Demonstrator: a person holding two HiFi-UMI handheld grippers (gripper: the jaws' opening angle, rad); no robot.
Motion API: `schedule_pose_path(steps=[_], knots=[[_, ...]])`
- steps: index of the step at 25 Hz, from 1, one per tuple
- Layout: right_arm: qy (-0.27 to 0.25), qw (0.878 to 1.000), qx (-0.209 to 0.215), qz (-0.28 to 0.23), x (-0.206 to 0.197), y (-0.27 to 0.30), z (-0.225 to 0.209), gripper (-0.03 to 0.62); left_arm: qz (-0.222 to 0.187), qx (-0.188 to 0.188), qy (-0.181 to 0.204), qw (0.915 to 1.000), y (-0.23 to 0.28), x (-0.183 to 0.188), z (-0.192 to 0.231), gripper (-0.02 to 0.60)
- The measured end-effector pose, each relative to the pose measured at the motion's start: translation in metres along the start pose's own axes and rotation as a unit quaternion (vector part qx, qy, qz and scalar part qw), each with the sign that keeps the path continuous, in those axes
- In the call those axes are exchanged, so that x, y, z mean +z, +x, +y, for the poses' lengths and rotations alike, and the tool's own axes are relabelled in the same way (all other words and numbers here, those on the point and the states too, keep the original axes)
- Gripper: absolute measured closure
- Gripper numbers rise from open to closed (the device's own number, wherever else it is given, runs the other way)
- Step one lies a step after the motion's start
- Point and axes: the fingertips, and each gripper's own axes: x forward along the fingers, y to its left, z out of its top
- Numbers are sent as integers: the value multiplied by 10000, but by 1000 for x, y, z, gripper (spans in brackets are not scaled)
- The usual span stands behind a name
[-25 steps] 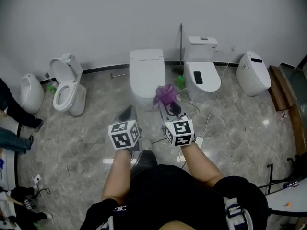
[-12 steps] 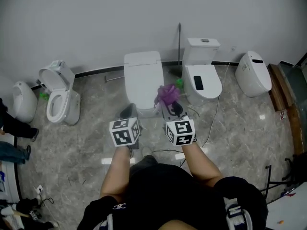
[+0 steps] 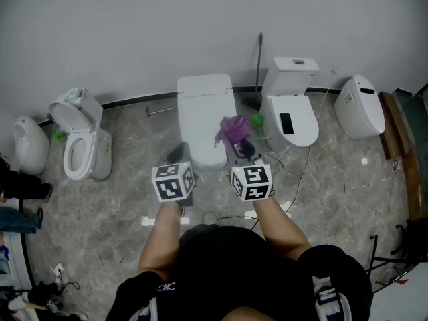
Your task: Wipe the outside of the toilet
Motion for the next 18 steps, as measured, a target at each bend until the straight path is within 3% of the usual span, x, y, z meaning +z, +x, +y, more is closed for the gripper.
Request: schedule_pose_path(steps=[11,18], knots=[[-41,9999,-139,51,1,46,-25,477,74,-93,-16,9999,58,24,14,571],[33,9999,128,46,6,112,-57,477,-19,103,37,9999,111,56,20,571]])
